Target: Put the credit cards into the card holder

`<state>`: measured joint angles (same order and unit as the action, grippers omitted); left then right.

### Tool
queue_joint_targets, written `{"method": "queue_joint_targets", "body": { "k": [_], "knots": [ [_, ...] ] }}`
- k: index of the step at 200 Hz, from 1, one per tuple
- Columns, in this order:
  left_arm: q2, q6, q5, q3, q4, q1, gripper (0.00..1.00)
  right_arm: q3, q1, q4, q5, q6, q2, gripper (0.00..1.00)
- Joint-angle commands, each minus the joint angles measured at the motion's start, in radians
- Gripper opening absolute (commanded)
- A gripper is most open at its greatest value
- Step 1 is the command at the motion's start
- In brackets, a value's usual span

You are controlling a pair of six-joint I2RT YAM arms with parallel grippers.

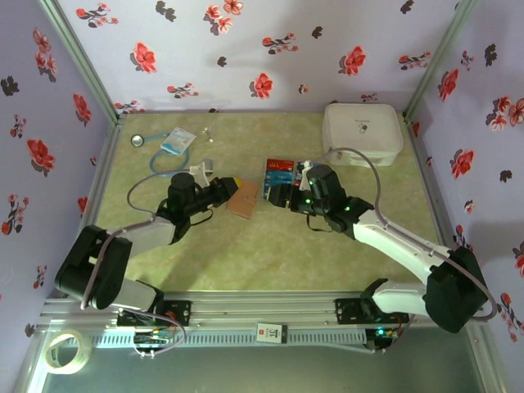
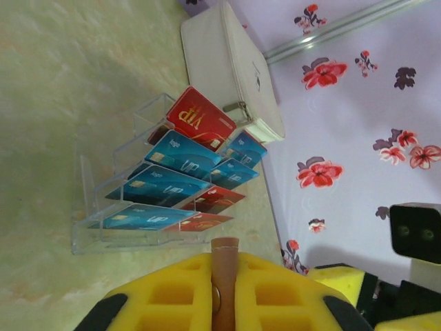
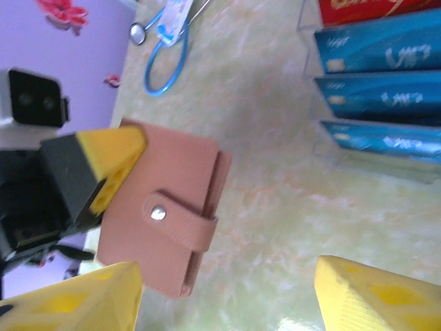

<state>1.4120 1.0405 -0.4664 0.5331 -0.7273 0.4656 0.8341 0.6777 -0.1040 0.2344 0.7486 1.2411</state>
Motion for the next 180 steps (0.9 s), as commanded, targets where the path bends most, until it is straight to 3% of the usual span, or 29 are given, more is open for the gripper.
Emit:
{"method": "queue_joint_targets", "body": {
  "k": [1, 68, 180],
  "knots": [
    [-0.050, -0.027, 0.083, -0.026, 0.008, 0.012, 0.04, 0.089, 0.044, -0.153, -0.146, -0.073, 0.060, 0.68],
    [-0.113, 0.019, 0.238, -0.064, 0.038, 0.064, 0.04, 0.284, 0.169, -0.169, -0.240, -0.123, 0.266, 0.70],
    [-0.120, 0.022, 0.267, -0.055, 0.051, 0.076, 0.00, 0.367, 0.222, -0.117, -0.225, -0.119, 0.387, 0.70]
  ]
}}
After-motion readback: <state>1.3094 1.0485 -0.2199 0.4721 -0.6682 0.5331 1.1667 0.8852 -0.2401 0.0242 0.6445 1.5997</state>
